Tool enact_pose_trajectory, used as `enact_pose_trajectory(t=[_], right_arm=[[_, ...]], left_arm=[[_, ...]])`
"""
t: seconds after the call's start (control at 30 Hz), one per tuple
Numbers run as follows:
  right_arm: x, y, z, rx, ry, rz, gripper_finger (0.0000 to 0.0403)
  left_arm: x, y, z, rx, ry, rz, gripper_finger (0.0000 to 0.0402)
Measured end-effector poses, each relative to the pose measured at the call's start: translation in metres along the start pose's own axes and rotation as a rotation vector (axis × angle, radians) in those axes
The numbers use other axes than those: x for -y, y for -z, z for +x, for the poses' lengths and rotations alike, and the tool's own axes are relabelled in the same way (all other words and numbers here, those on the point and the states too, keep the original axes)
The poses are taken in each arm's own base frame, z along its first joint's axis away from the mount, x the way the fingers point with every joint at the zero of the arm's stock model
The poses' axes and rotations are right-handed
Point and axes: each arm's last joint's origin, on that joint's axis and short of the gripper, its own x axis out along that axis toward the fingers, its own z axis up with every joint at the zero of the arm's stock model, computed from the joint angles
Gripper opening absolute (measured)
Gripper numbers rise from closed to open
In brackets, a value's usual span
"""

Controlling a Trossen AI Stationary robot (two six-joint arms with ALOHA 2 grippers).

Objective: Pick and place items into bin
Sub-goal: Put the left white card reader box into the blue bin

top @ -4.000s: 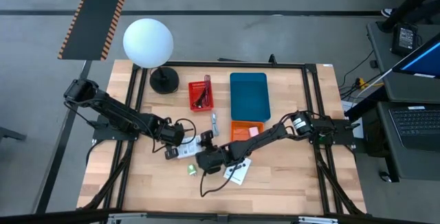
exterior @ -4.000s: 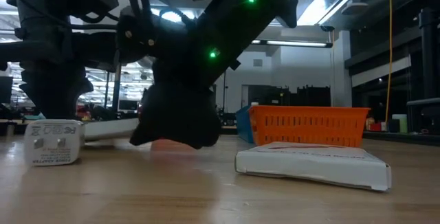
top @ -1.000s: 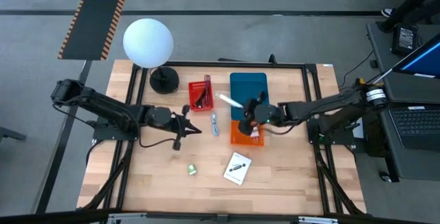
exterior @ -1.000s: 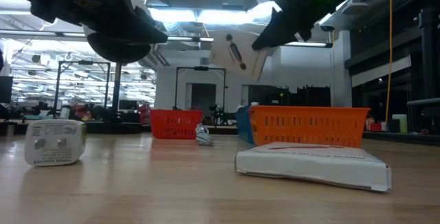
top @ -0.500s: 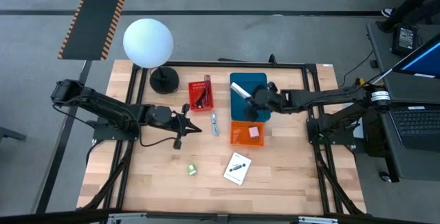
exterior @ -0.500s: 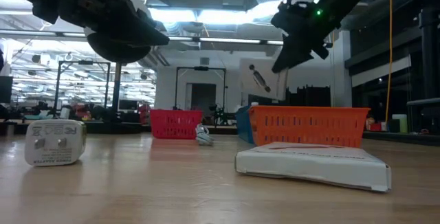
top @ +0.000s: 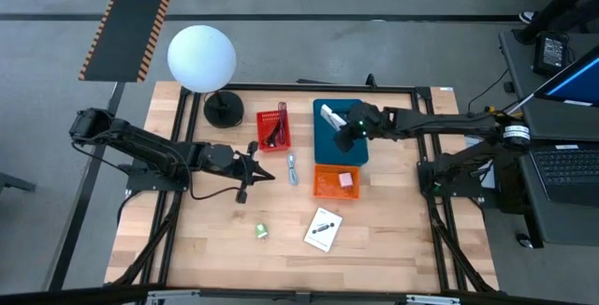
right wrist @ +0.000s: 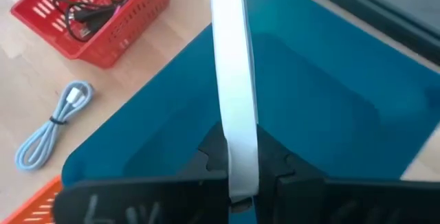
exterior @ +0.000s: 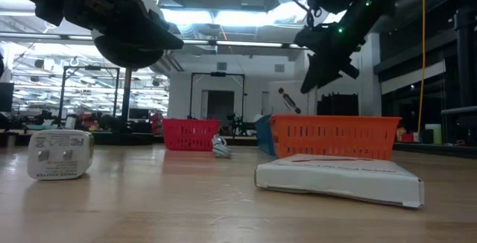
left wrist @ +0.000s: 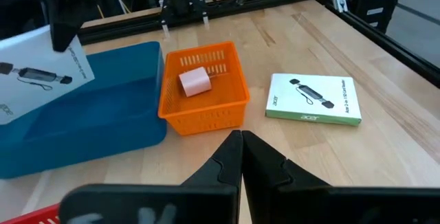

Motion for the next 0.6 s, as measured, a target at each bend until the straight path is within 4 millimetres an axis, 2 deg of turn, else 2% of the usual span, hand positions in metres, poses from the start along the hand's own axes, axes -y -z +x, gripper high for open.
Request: enact_pose_trajectory(t=[0.3,0.6], right_arm=[[-0.004,0.008,0.029,-0.076,0.014,0.004,0.0013],[0.005,0.003,0.036,-0.093,-0.026,0.044,0.0013]], left_arm=[[0.000,0.000,0.000,0.000,0.000,0.000,0.0003],[0.000,0.000,0.000,0.000,0.000,0.000,0.0003]])
